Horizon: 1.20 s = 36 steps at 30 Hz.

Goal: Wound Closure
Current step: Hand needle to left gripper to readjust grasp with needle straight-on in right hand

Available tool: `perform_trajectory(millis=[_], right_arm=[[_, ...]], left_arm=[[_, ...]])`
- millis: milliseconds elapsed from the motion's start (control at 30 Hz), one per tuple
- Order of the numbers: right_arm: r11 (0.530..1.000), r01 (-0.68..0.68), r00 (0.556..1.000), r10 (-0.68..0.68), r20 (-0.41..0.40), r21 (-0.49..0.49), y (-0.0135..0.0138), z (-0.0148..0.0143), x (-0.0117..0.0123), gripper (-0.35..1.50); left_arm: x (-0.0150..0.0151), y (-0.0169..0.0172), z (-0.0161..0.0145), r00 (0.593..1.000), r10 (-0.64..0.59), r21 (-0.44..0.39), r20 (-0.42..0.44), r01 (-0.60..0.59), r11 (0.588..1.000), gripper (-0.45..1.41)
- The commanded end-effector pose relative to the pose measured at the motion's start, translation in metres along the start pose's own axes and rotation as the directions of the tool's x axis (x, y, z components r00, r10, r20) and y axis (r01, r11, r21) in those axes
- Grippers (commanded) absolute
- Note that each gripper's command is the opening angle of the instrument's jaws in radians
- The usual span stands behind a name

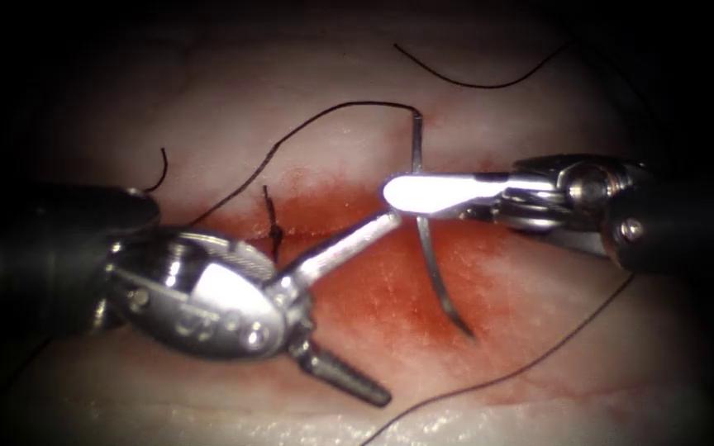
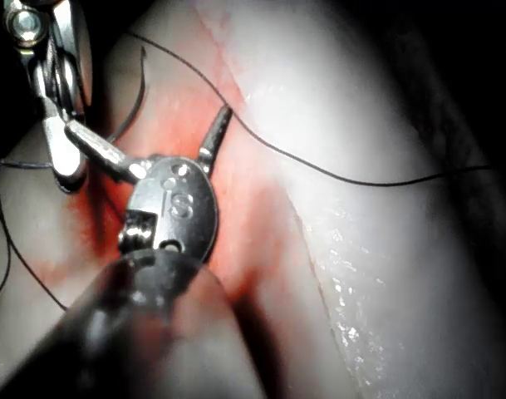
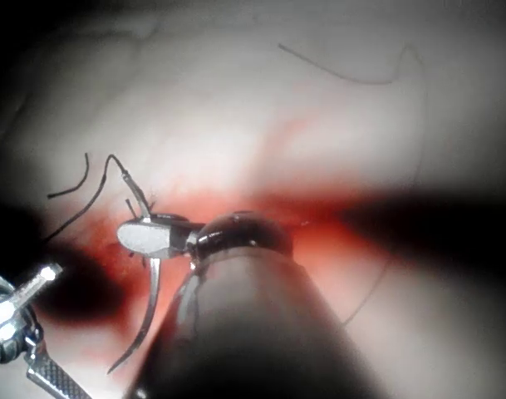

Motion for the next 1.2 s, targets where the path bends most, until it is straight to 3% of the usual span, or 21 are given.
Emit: perform_trajectory(millis=[33,167,400,533,600,1067,1100,1133,1200], right_arm=[[1.000,0.003,1.000,-0.003,-0.017,-0.019,0.0003,0.0005,-0.0003,-0.35],[0.999,0.005,0.999,-0.007,-0.052,-0.049,0.0003,0.0007,-0.0003,-0.35],[0.995,0.011,0.995,-0.021,-0.101,-0.099,0.0001,0.0009,-0.0007,-0.35],[0.994,0.011,0.993,-0.023,-0.111,-0.111,0.0001,0.0009,-0.0007,-0.35],[0.994,0.011,0.994,-0.023,-0.110,-0.110,0.0001,0.0009,-0.0007,-0.35],[0.995,0.013,0.994,-0.023,-0.103,-0.099,-0.0001,0.0012,-0.0011,-0.35],[0.995,0.013,0.995,-0.023,-0.101,-0.097,-0.0001,0.0013,-0.0012,-0.35],[0.995,0.013,0.995,-0.023,-0.099,-0.095,-0.0001,0.0013,-0.0012,-0.35],[0.995,0.019,0.995,-0.028,-0.096,-0.093,-0.0002,0.0012,-0.0012,-0.35]], left_arm=[[-0.0005,0.0002,0.0002,1.000,0.001,0.016,0.013,-0.002,1.000,1.10],[-0.0007,0.0006,-0.0004,0.998,-0.024,0.075,0.059,0.020,0.997,0.96],[-0.0012,0.0011,0.0012,0.984,-0.116,0.160,0.134,0.094,0.983,0.66],[-0.0015,0.0012,0.0023,0.973,-0.171,0.193,0.153,0.141,0.971,0.37],[-0.0017,0.0011,0.0028,0.969,-0.185,0.206,0.165,0.149,0.967,0.09],[-0.0034,0.0003,0.0039,0.964,-0.200,0.194,0.177,0.165,0.967,0.00],[-0.0035,0.0003,0.0039,0.964,-0.199,0.194,0.177,0.164,0.967,-0.12],[-0.0036,0.0003,0.0038,0.964,-0.198,0.185,0.176,0.165,0.969,-0.42],[-0.0038,0.0002,0.0037,0.964,-0.202,0.173,0.173,0.172,0.970,-0.45]])
